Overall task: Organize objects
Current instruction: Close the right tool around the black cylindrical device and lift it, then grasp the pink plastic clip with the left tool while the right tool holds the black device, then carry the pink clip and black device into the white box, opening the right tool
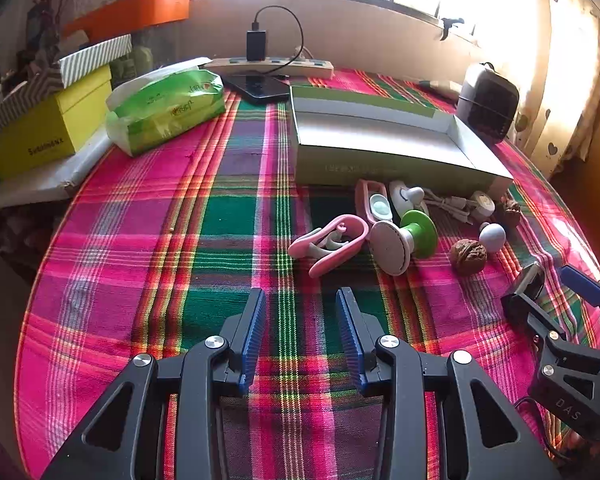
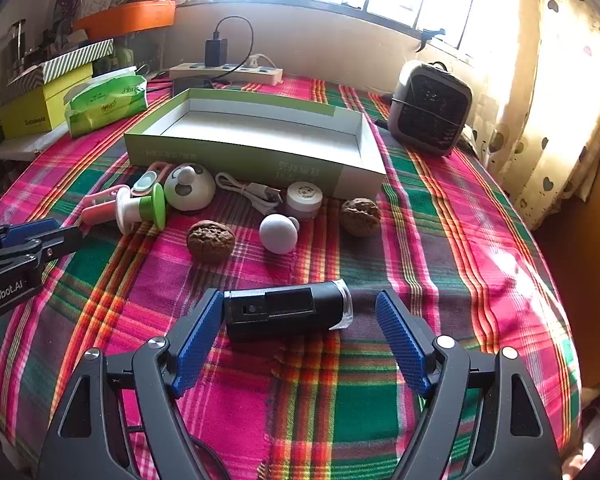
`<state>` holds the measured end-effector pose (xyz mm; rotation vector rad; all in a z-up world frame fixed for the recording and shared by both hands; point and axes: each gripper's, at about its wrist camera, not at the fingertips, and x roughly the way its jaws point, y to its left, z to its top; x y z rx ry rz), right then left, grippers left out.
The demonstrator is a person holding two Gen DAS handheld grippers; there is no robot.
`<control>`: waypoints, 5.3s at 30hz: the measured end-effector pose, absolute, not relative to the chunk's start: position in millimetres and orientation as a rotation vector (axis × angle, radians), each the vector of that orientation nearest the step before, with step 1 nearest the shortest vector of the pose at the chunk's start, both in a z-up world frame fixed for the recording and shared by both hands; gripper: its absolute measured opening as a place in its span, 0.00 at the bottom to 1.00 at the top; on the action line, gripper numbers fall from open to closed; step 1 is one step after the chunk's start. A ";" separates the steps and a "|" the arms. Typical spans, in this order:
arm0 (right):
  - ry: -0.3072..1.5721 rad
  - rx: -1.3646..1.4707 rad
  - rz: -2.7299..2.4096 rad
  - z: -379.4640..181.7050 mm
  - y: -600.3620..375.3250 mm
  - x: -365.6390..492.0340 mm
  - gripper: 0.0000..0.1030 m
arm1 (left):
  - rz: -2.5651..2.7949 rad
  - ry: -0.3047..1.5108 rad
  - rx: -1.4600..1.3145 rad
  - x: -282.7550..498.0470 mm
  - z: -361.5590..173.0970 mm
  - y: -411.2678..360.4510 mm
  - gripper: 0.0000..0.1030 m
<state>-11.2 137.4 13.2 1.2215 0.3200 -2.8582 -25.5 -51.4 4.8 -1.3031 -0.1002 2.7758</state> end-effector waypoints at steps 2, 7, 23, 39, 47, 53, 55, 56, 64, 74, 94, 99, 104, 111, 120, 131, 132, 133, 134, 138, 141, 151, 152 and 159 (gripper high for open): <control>0.313 1.226 -2.868 14.0 143.9 -5.7 0.76 | 2.771 -0.094 -1.299 -26.3 5.4 -50.1 0.34; 0.287 1.255 -2.894 14.0 158.0 6.9 0.76 | 2.762 -0.084 -1.295 -27.8 6.3 -46.2 0.34; -0.069 1.256 -2.846 20.8 181.6 -0.5 0.76 | 2.749 -0.082 -1.251 -28.4 13.7 -50.7 0.34; -0.011 1.328 -2.810 5.7 175.7 -28.3 0.50 | 2.728 0.038 -1.200 -47.8 18.9 -51.7 0.34; 0.037 1.275 -2.745 5.3 169.0 -36.2 0.29 | 2.680 0.071 -1.188 -55.1 16.6 -48.8 0.34; 0.153 1.250 -2.692 5.0 164.0 -38.1 0.28 | 2.634 0.093 -1.189 -57.7 13.4 -41.7 0.34; 0.174 1.255 -2.674 4.5 164.3 -40.4 0.28 | 2.629 0.104 -1.189 -58.6 12.4 -39.9 0.34; 0.185 1.264 -2.665 3.9 164.1 -42.0 0.28 | 2.624 0.105 -1.195 -59.5 11.4 -39.2 0.34; 0.180 1.260 -2.671 3.1 166.1 -39.9 0.28 | 2.584 0.134 -1.210 -58.5 9.5 -30.3 0.34; 0.161 1.276 -2.704 2.7 172.9 -35.8 0.43 | 2.613 0.177 -1.254 -71.9 5.4 -28.6 0.34; 0.113 1.243 -2.726 0.5 177.0 -30.9 0.47 | 2.665 0.140 -1.280 -75.7 4.1 -28.2 0.24; 0.120 1.228 -2.709 1.0 173.0 -29.2 0.37 | 2.669 0.138 -1.286 -75.7 4.8 -28.3 0.20; 0.119 1.224 -2.699 1.5 171.6 -29.1 0.31 | 2.669 0.142 -1.286 -76.0 4.8 -28.4 0.20; 0.096 1.217 -2.687 1.7 171.6 -28.6 0.28 | 2.677 0.143 -1.285 -74.9 6.3 -29.0 0.20; 0.079 1.191 -2.673 12.9 173.9 -32.6 0.28 | 2.695 0.124 -1.231 -68.7 23.9 -26.6 0.20; 0.079 1.207 -2.642 10.4 175.1 -42.9 0.28 | 2.698 0.115 -1.226 -72.0 29.6 -23.6 0.20; 0.079 1.212 -2.638 8.7 174.8 -43.3 0.28 | 2.697 0.114 -1.229 -72.1 29.1 -23.6 0.20; 0.075 1.217 -2.633 7.0 174.8 -43.4 0.28 | 2.696 0.113 -1.232 -72.2 28.6 -23.8 0.20; 0.067 1.220 -2.629 5.8 175.0 -43.5 0.28 | 2.697 0.113 -1.233 -72.1 28.4 -23.8 0.20; 0.059 1.227 -2.622 3.0 174.6 -42.5 0.28 | 2.697 0.112 -1.232 -72.2 28.3 -23.9 0.20; 0.070 1.217 -2.625 2.4 173.9 -38.3 0.28 | 2.696 0.111 -1.232 -72.0 27.9 -23.9 0.20; 0.130 1.197 -2.651 1.0 170.7 -26.5 0.28 | 2.694 0.107 -1.235 -70.9 27.1 -23.0 0.20; 0.132 1.195 -2.653 0.7 170.7 -26.0 0.28 | 2.695 0.107 -1.235 -70.8 27.0 -22.9 0.20; 0.137 1.195 -2.655 1.0 170.3 -25.4 0.28 | 2.695 0.104 -1.231 -68.4 28.8 -20.5 0.20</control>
